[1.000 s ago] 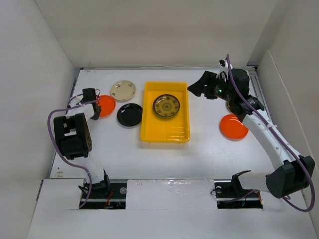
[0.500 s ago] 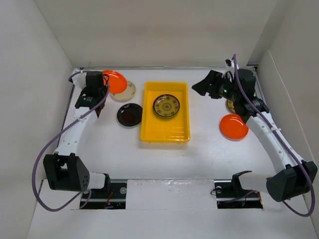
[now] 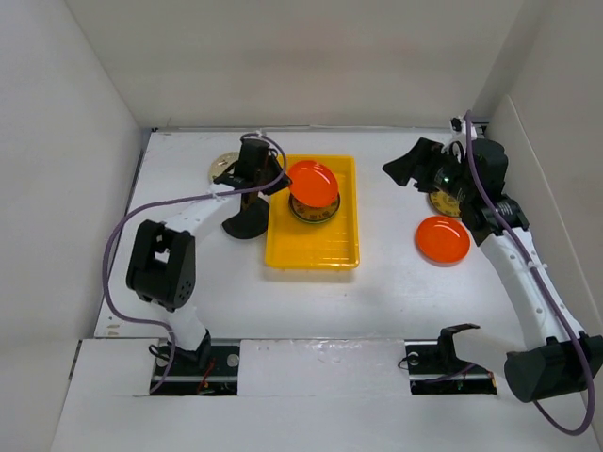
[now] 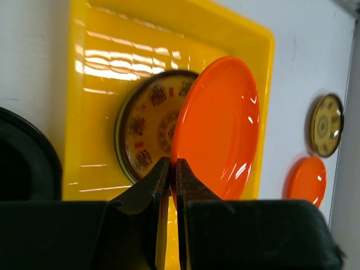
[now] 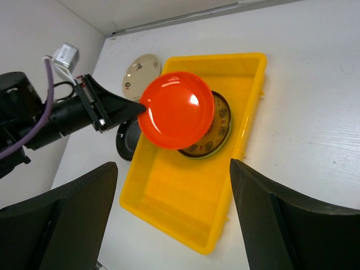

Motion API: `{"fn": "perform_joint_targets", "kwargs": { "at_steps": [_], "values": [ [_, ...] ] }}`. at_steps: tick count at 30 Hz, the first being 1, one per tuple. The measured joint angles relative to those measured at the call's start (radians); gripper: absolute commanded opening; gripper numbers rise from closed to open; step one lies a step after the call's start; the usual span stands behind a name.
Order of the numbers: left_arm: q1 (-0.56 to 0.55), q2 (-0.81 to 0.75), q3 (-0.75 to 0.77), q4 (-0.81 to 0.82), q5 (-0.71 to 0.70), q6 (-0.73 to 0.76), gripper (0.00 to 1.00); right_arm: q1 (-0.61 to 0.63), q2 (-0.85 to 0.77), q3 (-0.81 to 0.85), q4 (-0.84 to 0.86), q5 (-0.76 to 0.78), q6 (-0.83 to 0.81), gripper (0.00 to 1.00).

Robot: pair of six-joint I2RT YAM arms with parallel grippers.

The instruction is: Place the plates into the plastic bin on the countertop

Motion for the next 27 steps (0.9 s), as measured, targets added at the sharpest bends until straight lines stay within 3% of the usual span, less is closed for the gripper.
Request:
{"fn": "perform_joint_targets", "kwargs": {
  "at_steps": [4, 5, 6, 9, 10, 12, 13, 14, 16, 18, 20, 24, 27],
  "values": [
    [-0.029, 0.071, 0.000, 0.015, 0.055, 0.002, 0.00, -0.016, -0.030, -0.025, -0.010, 0.001, -0.008, 0.86],
    [-0.026, 0.079, 0.000, 0.024, 0.063, 0.001, 0.08, -0.018, -0.035, -0.030, -0.014, 0.001, -0.009, 0.86],
    [-0.023, 0.086, 0.000, 0.035, 0.071, 0.000, 0.38, -0.021, -0.038, -0.034, -0.020, 0.001, -0.009, 0.86],
    [-0.020, 0.088, 0.000, 0.064, 0.078, -0.008, 0.56, -0.023, -0.038, -0.040, -0.028, 0.001, -0.010, 0.86],
    [-0.020, 0.086, 0.000, 0.074, 0.074, -0.010, 0.68, -0.024, -0.038, -0.041, -0.031, 0.001, -0.010, 0.86],
    [-0.024, 0.080, 0.000, 0.075, 0.061, -0.007, 0.74, -0.024, -0.039, -0.044, -0.032, 0.001, -0.010, 0.86],
    [-0.026, 0.074, 0.000, 0.073, 0.050, -0.008, 0.82, -0.024, -0.040, -0.046, -0.031, 0.001, -0.011, 0.86],
    [-0.027, 0.065, 0.000, 0.066, 0.036, -0.004, 0.99, -0.024, -0.041, -0.049, -0.031, 0.001, -0.012, 0.86],
    [-0.031, 0.037, 0.000, 0.054, -0.008, 0.003, 1.00, -0.024, -0.043, -0.054, -0.036, 0.001, -0.012, 0.89],
    [-0.021, -0.009, -0.002, 0.031, -0.061, -0.001, 1.00, -0.024, -0.045, -0.060, -0.037, 0.000, -0.013, 0.99],
    [0.024, -0.069, -0.016, 0.032, -0.088, -0.015, 1.00, -0.024, -0.053, -0.072, -0.028, 0.000, -0.022, 0.99],
    [0.232, -0.133, -0.053, 0.058, -0.120, -0.045, 1.00, -0.024, -0.072, -0.122, -0.022, -0.005, -0.028, 0.99],
    [0.382, -0.080, -0.064, 0.083, -0.136, -0.065, 1.00, -0.024, -0.071, -0.148, -0.025, -0.010, -0.032, 0.99]
  ]
}}
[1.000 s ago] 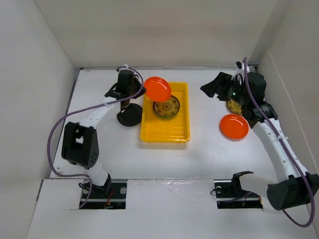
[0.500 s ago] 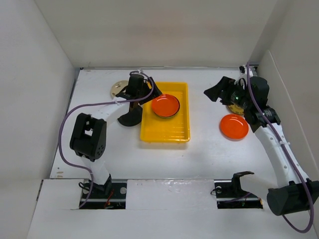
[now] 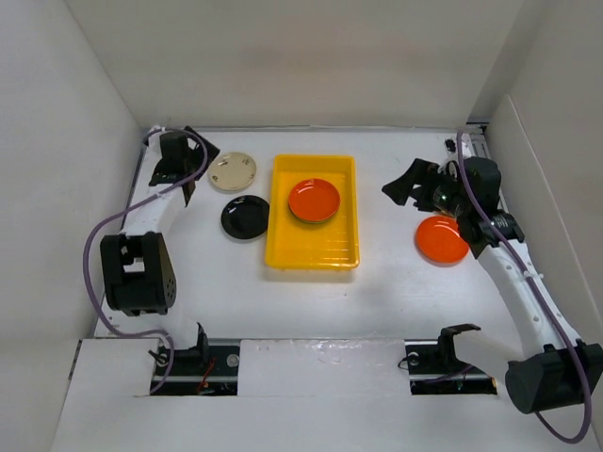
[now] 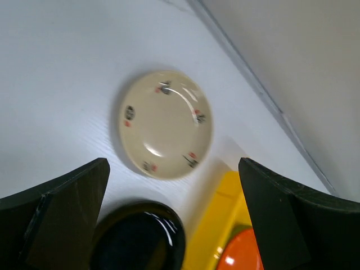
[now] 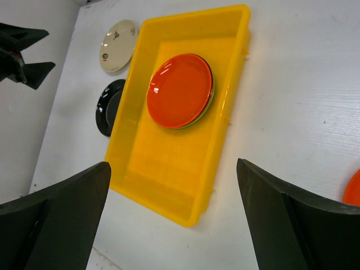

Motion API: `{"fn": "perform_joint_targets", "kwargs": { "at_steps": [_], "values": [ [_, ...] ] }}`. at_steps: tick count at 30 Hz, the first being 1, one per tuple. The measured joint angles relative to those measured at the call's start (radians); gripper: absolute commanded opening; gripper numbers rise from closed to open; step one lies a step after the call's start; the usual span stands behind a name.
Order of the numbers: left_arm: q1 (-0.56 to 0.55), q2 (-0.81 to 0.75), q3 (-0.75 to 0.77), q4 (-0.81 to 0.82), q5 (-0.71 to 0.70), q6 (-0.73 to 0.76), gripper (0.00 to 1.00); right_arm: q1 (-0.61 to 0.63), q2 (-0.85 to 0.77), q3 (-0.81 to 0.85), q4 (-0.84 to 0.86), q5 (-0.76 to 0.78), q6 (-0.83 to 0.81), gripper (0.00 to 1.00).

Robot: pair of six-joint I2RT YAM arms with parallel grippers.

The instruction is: Place the plates into the plastic bin on the countertop

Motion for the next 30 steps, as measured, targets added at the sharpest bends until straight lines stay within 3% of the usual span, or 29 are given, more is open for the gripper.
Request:
{"fn": "perform_joint_targets", "kwargs": {
  "at_steps": [3, 9, 13, 15, 16, 17, 23, 26, 28, 30],
  "values": [
    [0.064, 0.105, -0.005, 0.026, 0.005, -0.015, 1.00, 0.000, -0.016, -0.018, -0.002, 0.000, 0.001, 0.99],
    [0.066, 0.380, 0.094, 0.016, 0.034, -0.017, 0.97, 0.000, -0.159, -0.058, -0.030, 0.001, 0.002, 0.99],
    [0.065, 0.414, 0.188, 0.020, 0.053, -0.019, 0.90, 0.000, -0.230, -0.058, -0.050, 0.000, 0.001, 0.99],
    [0.066, 0.439, 0.209, 0.018, 0.053, -0.019, 0.82, 0.000, -0.249, -0.058, -0.064, 0.000, 0.001, 0.99],
    [0.066, 0.453, 0.215, 0.012, 0.053, -0.020, 0.71, 0.000, -0.254, -0.058, -0.069, -0.001, 0.001, 0.99],
    [0.066, 0.467, 0.218, 0.003, 0.055, -0.021, 0.66, 0.000, -0.256, -0.058, -0.075, -0.001, 0.001, 0.99],
    [0.069, 0.502, 0.243, -0.003, 0.059, -0.024, 0.48, 0.000, -0.246, -0.058, -0.097, -0.007, 0.001, 0.99],
    [0.071, 0.514, 0.258, -0.019, 0.060, -0.030, 0.27, 0.000, -0.235, -0.058, -0.104, -0.008, 0.001, 0.99],
    [0.073, 0.544, 0.300, -0.050, 0.068, -0.027, 0.22, -0.001, -0.229, -0.058, -0.108, -0.008, 0.001, 0.99],
    [0.077, 0.572, 0.340, -0.059, 0.079, -0.026, 0.09, -0.006, -0.227, -0.058, -0.108, -0.014, 0.001, 0.99]
  ]
}}
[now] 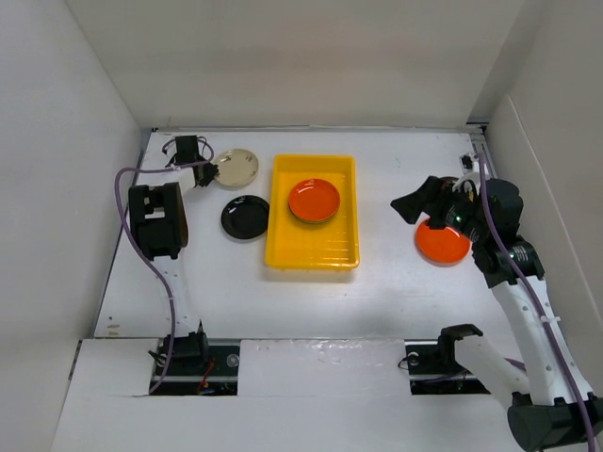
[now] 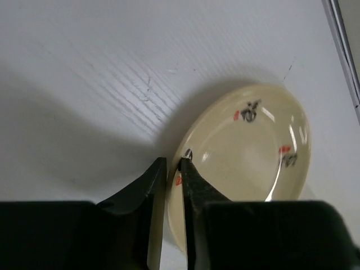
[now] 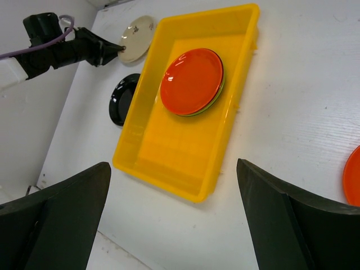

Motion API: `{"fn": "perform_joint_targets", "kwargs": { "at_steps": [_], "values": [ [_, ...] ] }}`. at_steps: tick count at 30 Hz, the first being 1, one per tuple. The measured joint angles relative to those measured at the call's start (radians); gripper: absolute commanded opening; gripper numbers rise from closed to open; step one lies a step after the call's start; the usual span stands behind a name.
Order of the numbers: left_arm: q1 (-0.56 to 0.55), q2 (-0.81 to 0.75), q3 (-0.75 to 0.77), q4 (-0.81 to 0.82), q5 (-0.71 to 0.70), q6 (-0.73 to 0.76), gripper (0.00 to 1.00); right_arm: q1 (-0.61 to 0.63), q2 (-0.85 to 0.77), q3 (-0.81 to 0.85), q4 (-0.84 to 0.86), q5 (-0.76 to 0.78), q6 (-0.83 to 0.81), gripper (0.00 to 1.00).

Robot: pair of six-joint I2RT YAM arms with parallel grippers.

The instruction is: Place the plates into the plastic bin on the countertop

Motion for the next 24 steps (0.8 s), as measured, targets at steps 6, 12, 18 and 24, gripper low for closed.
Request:
{"fn": "perform_joint_targets", "kwargs": {
  "at_steps": [6, 12, 18, 24],
  "values": [
    [0.000, 0.016, 0.030, -0.008, 0.031, -0.010, 0.00, -0.011, 0.000, -0.007, 0.002, -0.012, 0.000, 0.99],
    [-0.005, -0.096, -0.062, -0.029, 0.006, -0.026, 0.00, -0.055, -0.017, -0.074, 0.000, 0.056, 0.033, 0.99],
    [-0.082, -0.397, -0.119, -0.089, -0.075, 0.005, 0.00, -0.154, -0.074, -0.233, -0.055, 0.256, 0.126, 0.99],
    [-0.314, -0.588, -0.091, -0.073, -0.095, 0.051, 0.00, -0.270, -0.133, -0.328, -0.116, 0.416, 0.206, 1.00]
  ]
}}
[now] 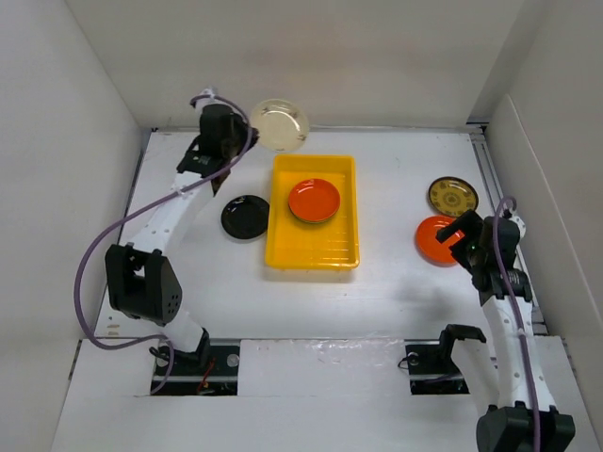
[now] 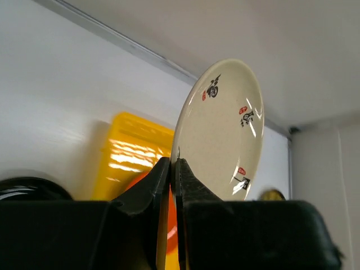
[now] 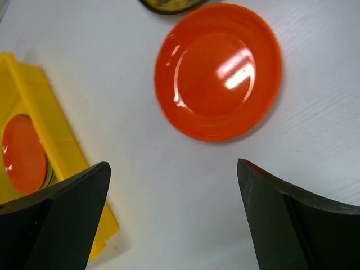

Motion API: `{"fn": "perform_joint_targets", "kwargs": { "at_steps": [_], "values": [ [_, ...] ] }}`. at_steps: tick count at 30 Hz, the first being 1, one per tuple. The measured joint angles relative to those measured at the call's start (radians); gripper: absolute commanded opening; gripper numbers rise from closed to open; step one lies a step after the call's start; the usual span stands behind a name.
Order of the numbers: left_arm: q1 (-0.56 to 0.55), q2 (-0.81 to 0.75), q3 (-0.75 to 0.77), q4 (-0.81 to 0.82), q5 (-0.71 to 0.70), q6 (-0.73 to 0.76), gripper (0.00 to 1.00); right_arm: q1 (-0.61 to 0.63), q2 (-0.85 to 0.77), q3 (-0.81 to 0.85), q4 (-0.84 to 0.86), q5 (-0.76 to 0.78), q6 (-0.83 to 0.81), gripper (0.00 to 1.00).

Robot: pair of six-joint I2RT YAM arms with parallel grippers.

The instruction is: Place the plates into the plastic bin on the countertop

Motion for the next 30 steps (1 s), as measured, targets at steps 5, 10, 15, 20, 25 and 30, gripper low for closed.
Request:
{"fn": "perform_joint_targets", "kwargs": {
  "at_steps": [5, 10, 15, 20, 25, 30],
  "values": [
    [-0.175, 0.003, -0.048, 0.029, 0.055, 0.011, 0.00, -0.048, 0.000, -0.040, -0.034, 0.077, 0.063, 1.00],
    [-0.210, 0.049, -0.183, 0.041, 0.090, 0.011, 0.00, -0.066, -0.051, -0.055, -0.047, 0.123, 0.114, 1.00],
    [-0.210, 0.088, -0.277, 0.043, 0.125, 0.010, 0.00, -0.070, -0.143, -0.055, -0.080, 0.177, 0.157, 1.00],
    [-0.210, 0.100, -0.281, 0.073, 0.160, 0.013, 0.16, -0.070, -0.185, -0.055, -0.108, 0.208, 0.187, 1.00],
    [-0.210, 0.100, -0.281, 0.089, 0.162, 0.005, 0.52, -0.070, -0.069, -0.056, -0.105, 0.198, 0.199, 1.00],
    [-0.210, 0.100, -0.281, 0.095, 0.149, 0.004, 0.97, -0.071, 0.041, -0.113, -0.057, 0.148, 0.209, 1.00]
  ]
}}
